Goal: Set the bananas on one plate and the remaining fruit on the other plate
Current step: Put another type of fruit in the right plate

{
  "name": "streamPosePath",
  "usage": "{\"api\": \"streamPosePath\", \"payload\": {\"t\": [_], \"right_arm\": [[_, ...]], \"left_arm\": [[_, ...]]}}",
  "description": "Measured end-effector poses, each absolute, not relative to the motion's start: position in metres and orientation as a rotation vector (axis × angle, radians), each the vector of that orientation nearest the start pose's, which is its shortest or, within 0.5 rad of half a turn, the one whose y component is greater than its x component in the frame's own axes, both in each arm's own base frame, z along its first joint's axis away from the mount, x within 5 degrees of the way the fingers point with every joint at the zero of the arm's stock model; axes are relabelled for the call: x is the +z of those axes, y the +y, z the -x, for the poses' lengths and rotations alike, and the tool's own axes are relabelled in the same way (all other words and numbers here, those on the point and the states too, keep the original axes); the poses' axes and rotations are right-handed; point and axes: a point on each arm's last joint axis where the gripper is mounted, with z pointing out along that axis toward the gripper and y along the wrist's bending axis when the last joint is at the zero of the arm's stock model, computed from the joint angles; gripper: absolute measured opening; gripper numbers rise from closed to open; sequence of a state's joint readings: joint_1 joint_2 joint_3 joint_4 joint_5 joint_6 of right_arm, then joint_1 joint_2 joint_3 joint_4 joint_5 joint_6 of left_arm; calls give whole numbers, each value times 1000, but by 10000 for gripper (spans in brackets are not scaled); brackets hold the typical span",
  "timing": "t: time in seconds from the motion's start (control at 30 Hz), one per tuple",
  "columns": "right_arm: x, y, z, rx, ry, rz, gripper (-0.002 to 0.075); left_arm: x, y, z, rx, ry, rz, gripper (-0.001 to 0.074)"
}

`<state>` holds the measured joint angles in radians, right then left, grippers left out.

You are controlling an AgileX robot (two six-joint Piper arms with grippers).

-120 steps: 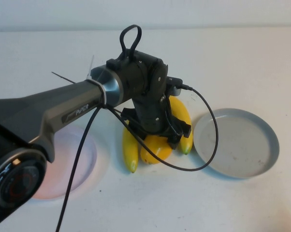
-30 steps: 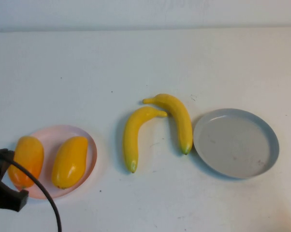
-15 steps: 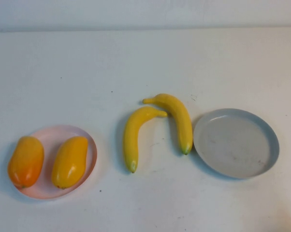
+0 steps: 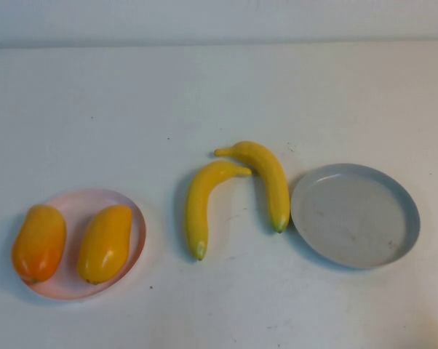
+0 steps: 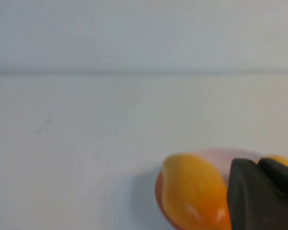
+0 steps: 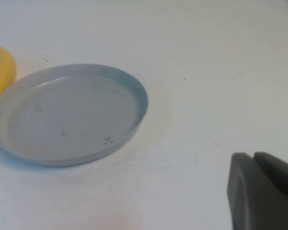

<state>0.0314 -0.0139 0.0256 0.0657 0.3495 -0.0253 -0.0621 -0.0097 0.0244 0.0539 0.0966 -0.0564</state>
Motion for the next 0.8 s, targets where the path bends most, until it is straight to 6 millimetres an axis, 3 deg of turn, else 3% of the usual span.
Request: {"api": "streamPosePath", "payload": {"t": [0.23, 0.8], "right_arm": [[174, 4, -53, 68, 1845, 11, -17], [174, 4, -53, 68, 1845, 11, -17]], "left_arm": [[172, -2, -53, -31, 1866, -37, 2], [172, -1, -53, -31, 1869, -37, 2]]}}
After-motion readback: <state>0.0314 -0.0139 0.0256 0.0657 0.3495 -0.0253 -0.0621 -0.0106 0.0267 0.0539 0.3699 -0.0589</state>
